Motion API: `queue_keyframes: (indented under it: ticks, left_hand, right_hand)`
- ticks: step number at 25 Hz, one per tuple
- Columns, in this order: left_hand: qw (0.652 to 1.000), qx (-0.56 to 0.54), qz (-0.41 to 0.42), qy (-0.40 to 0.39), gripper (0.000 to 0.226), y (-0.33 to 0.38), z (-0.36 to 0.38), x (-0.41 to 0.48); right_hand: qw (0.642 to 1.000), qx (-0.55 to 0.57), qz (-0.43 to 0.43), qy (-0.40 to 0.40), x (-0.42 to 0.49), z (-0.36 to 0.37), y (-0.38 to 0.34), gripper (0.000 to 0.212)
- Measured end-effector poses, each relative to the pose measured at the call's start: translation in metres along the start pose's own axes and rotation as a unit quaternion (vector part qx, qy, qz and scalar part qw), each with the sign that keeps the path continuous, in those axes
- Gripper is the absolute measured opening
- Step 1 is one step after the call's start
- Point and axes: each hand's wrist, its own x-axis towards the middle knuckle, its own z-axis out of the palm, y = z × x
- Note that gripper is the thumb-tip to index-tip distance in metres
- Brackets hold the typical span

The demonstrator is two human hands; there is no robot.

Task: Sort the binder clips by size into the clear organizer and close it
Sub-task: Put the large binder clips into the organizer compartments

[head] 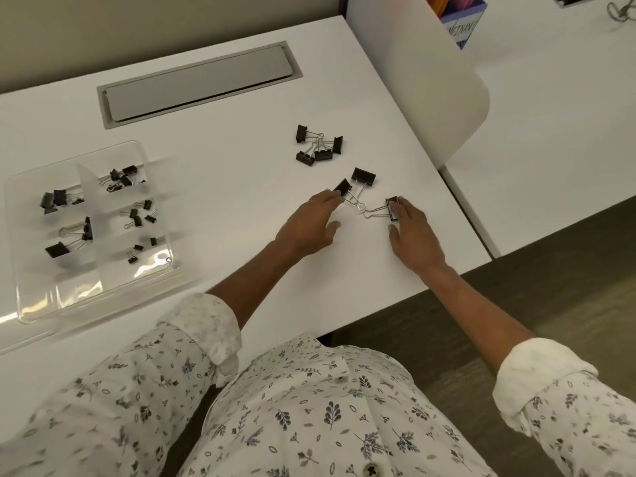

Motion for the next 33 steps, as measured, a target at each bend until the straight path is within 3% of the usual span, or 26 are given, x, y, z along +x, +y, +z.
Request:
queue_keyframes:
  ticks: [8,11,15,20,25,29,31,33]
  left_hand:
    - [0.988,0.137,0.036,-0.068,0.062,-0.008,0.012,0.056]
    - [0.99,0.133,0.013,-0.039,0.056,-0.017,0.009,0.045]
    - [0.993,0.103,-0.043,0.029,0.043,-0.038,0.0,0.014]
    - [0.991,0.056,-0.098,0.074,0.043,-0.054,-0.003,-0.025]
    - [0.987,0.034,-0.133,0.085,0.043,-0.051,-0.001,-0.037]
    - [0.983,0.013,-0.156,0.096,0.043,-0.051,0.0,-0.037]
    - [0.982,0.005,-0.165,0.094,0.043,-0.05,-0.001,-0.036]
    - [0.982,0.0,-0.163,0.093,0.043,-0.052,-0.002,-0.035]
  right_hand:
    - [0.999,-0.004,-0.029,-0.019,-0.012,-0.008,0.0,0.051]
    - [0.996,-0.013,-0.075,-0.05,0.006,-0.011,0.006,0.059]
    - [0.987,-0.001,-0.118,-0.104,0.033,-0.017,0.005,0.046]
    - [0.988,0.02,-0.146,-0.054,0.079,-0.028,-0.013,0.034]
    - [0.987,-0.01,-0.157,-0.033,0.121,-0.038,-0.031,0.043]
    - [0.96,-0.069,-0.204,-0.179,0.139,-0.026,-0.027,0.077]
    - [0.948,-0.089,-0.218,-0.216,0.144,-0.017,-0.024,0.071]
    - [0.956,-0.07,-0.215,-0.188,0.147,-0.016,-0.023,0.056]
